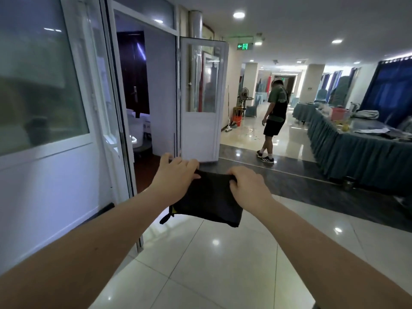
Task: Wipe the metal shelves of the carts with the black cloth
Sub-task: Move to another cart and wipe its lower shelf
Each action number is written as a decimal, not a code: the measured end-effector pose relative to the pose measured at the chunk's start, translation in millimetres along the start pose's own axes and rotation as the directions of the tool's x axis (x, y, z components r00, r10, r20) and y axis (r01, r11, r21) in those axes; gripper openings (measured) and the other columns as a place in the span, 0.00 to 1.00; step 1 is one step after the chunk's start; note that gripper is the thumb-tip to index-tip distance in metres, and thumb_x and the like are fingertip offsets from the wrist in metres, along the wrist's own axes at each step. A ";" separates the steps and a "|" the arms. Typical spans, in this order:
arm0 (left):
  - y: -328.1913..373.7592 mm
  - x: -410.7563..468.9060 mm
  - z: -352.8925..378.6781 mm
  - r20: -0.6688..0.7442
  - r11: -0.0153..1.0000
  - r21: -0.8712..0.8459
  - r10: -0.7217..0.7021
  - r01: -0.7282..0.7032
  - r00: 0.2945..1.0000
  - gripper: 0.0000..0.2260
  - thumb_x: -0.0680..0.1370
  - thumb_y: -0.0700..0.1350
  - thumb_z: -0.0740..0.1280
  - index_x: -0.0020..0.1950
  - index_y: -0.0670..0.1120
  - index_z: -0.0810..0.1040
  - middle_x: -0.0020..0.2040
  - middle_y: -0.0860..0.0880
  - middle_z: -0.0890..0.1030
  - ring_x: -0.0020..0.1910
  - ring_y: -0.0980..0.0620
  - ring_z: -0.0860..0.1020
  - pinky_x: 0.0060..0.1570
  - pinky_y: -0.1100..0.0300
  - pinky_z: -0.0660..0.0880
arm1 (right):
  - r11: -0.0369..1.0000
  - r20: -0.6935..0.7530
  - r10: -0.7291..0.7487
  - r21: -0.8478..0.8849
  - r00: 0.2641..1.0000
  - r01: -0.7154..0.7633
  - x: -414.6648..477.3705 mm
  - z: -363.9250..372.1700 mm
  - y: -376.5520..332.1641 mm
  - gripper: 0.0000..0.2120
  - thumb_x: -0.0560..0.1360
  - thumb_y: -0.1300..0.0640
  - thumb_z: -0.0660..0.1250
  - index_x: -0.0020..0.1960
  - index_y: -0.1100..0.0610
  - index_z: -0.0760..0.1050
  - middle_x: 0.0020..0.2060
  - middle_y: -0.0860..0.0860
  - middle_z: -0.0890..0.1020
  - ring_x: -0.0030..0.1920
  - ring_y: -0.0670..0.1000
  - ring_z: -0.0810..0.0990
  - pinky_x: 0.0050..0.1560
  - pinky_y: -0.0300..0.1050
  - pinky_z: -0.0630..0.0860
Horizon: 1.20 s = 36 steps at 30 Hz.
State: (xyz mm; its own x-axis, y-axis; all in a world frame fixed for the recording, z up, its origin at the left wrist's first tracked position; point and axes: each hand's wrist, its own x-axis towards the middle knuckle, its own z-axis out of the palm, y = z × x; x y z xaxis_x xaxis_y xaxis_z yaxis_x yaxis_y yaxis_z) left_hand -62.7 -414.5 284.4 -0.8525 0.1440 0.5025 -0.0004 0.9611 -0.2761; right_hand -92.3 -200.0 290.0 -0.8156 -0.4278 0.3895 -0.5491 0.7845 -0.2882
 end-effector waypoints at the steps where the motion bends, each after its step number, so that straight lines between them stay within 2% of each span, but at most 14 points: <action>1: -7.1 13.5 16.3 0.018 1.000 0.000 0.019 -0.019 1.000 0.15 0.82 0.56 0.53 0.56 0.50 0.73 0.46 0.51 0.82 0.50 0.46 0.79 0.62 0.47 0.64 | 1.000 0.003 0.005 -0.017 1.000 -0.005 16.7 11.9 6.3 0.12 0.80 0.60 0.57 0.59 0.52 0.75 0.56 0.49 0.78 0.58 0.53 0.75 0.61 0.53 0.69; 5: -23.4 85.8 74.4 0.030 0.989 0.040 0.140 -0.141 0.990 0.15 0.84 0.57 0.52 0.61 0.51 0.70 0.53 0.52 0.80 0.56 0.48 0.77 0.67 0.47 0.63 | 0.996 -0.027 0.075 -0.045 0.997 -0.076 82.8 50.8 40.3 0.13 0.81 0.60 0.57 0.61 0.52 0.76 0.57 0.51 0.79 0.59 0.55 0.75 0.62 0.54 0.70; 8: -22.4 151.4 116.6 -0.002 0.968 -0.006 0.252 -0.252 0.968 0.16 0.84 0.58 0.52 0.61 0.50 0.71 0.53 0.51 0.81 0.54 0.47 0.78 0.64 0.49 0.65 | 0.981 -0.022 0.183 -0.055 0.983 -0.184 126.9 63.7 74.4 0.12 0.81 0.58 0.58 0.60 0.52 0.76 0.58 0.51 0.78 0.58 0.55 0.76 0.58 0.53 0.74; 11: -5.2 220.1 157.0 -0.106 0.920 -0.077 0.376 -0.384 0.921 0.15 0.84 0.57 0.54 0.59 0.49 0.72 0.53 0.50 0.82 0.54 0.46 0.78 0.64 0.47 0.62 | 0.945 -0.045 0.307 -0.108 0.951 -0.310 159.0 67.6 116.1 0.10 0.81 0.57 0.58 0.60 0.51 0.75 0.57 0.50 0.78 0.56 0.52 0.76 0.54 0.49 0.75; 13: 18.4 264.3 185.7 -0.209 0.880 -0.097 0.439 -0.466 0.874 0.14 0.83 0.56 0.57 0.58 0.48 0.74 0.49 0.49 0.83 0.51 0.45 0.79 0.62 0.46 0.64 | 0.910 -0.108 0.389 -0.111 0.915 -0.400 172.5 66.5 146.7 0.10 0.82 0.58 0.58 0.59 0.52 0.75 0.56 0.50 0.78 0.54 0.52 0.76 0.51 0.47 0.73; 15: 52.5 300.8 214.3 -0.331 0.827 -0.105 0.494 -0.552 0.804 0.13 0.81 0.56 0.60 0.52 0.48 0.76 0.43 0.49 0.84 0.45 0.45 0.80 0.59 0.47 0.64 | 0.863 -0.166 0.473 -0.108 0.865 -0.493 178.0 65.7 180.4 0.11 0.82 0.59 0.58 0.59 0.51 0.76 0.56 0.50 0.78 0.53 0.52 0.76 0.48 0.46 0.71; 18: 115.4 341.8 259.0 -0.480 0.743 -0.089 0.552 -0.664 0.682 0.10 0.78 0.55 0.66 0.47 0.49 0.78 0.36 0.52 0.82 0.39 0.47 0.80 0.57 0.49 0.62 | 0.775 -0.140 0.598 -0.147 0.789 -0.614 175.3 64.1 239.0 0.13 0.81 0.61 0.57 0.59 0.51 0.77 0.55 0.50 0.79 0.53 0.54 0.77 0.46 0.47 0.72; 21: 179.9 381.8 291.7 -0.598 0.625 -0.076 0.595 -0.777 0.537 0.13 0.81 0.54 0.61 0.45 0.48 0.78 0.34 0.51 0.80 0.38 0.48 0.78 0.59 0.48 0.65 | 0.698 -0.109 0.684 -0.190 0.721 -0.691 171.3 58.3 305.3 0.14 0.79 0.62 0.58 0.58 0.50 0.78 0.53 0.50 0.79 0.52 0.54 0.77 0.48 0.48 0.74; 24: 243.4 429.0 311.4 -0.596 0.568 -0.093 0.626 -0.818 0.503 0.17 0.82 0.55 0.54 0.46 0.48 0.78 0.35 0.51 0.80 0.38 0.48 0.78 0.57 0.50 0.65 | 0.662 -0.160 0.707 -0.192 0.689 -0.724 173.1 50.7 375.4 0.14 0.79 0.62 0.58 0.58 0.51 0.78 0.53 0.50 0.79 0.53 0.54 0.76 0.48 0.46 0.70; 27: 302.3 467.2 325.1 -0.584 0.505 -0.164 0.643 -0.847 0.496 0.16 0.83 0.55 0.55 0.46 0.48 0.77 0.35 0.52 0.79 0.37 0.47 0.77 0.53 0.50 0.67 | 0.615 -0.153 0.746 -0.214 0.648 -0.759 174.1 41.4 435.6 0.13 0.80 0.62 0.56 0.56 0.51 0.77 0.51 0.49 0.77 0.50 0.52 0.75 0.47 0.47 0.71; 30: 351.6 499.5 344.0 -0.600 0.435 -0.191 0.658 -0.880 0.455 0.14 0.83 0.54 0.56 0.47 0.48 0.76 0.34 0.51 0.77 0.35 0.47 0.75 0.46 0.51 0.70 | 0.576 -0.108 0.774 -0.290 0.624 -0.764 174.1 38.0 481.9 0.11 0.79 0.61 0.55 0.53 0.52 0.75 0.49 0.49 0.76 0.51 0.53 0.76 0.50 0.51 0.75; 33: 401.3 525.1 364.6 -0.626 0.353 -0.240 0.656 -0.905 0.422 0.12 0.83 0.52 0.58 0.47 0.47 0.76 0.34 0.50 0.77 0.34 0.47 0.74 0.44 0.51 0.71 | 0.522 -0.134 0.809 -0.283 0.572 -0.805 170.0 39.9 525.1 0.10 0.78 0.62 0.58 0.54 0.53 0.75 0.49 0.50 0.76 0.50 0.54 0.75 0.50 0.53 0.75; 36: 461.2 547.9 384.3 -0.667 0.251 -0.275 0.646 -0.928 0.372 0.13 0.82 0.52 0.58 0.47 0.47 0.77 0.33 0.51 0.76 0.33 0.47 0.73 0.43 0.51 0.71 | 0.438 -0.161 0.860 -0.257 0.485 -0.861 158.4 43.8 570.6 0.10 0.77 0.63 0.60 0.55 0.54 0.76 0.49 0.51 0.76 0.51 0.55 0.75 0.52 0.53 0.75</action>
State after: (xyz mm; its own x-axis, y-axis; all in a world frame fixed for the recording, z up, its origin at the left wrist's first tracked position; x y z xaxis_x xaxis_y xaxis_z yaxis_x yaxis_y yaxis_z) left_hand -730.8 17.1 117.5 0.0312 0.8312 0.5551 0.9348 0.1723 -0.3106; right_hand -542.8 160.1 148.9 -0.8384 0.5389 0.0819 0.5087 0.8276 -0.2373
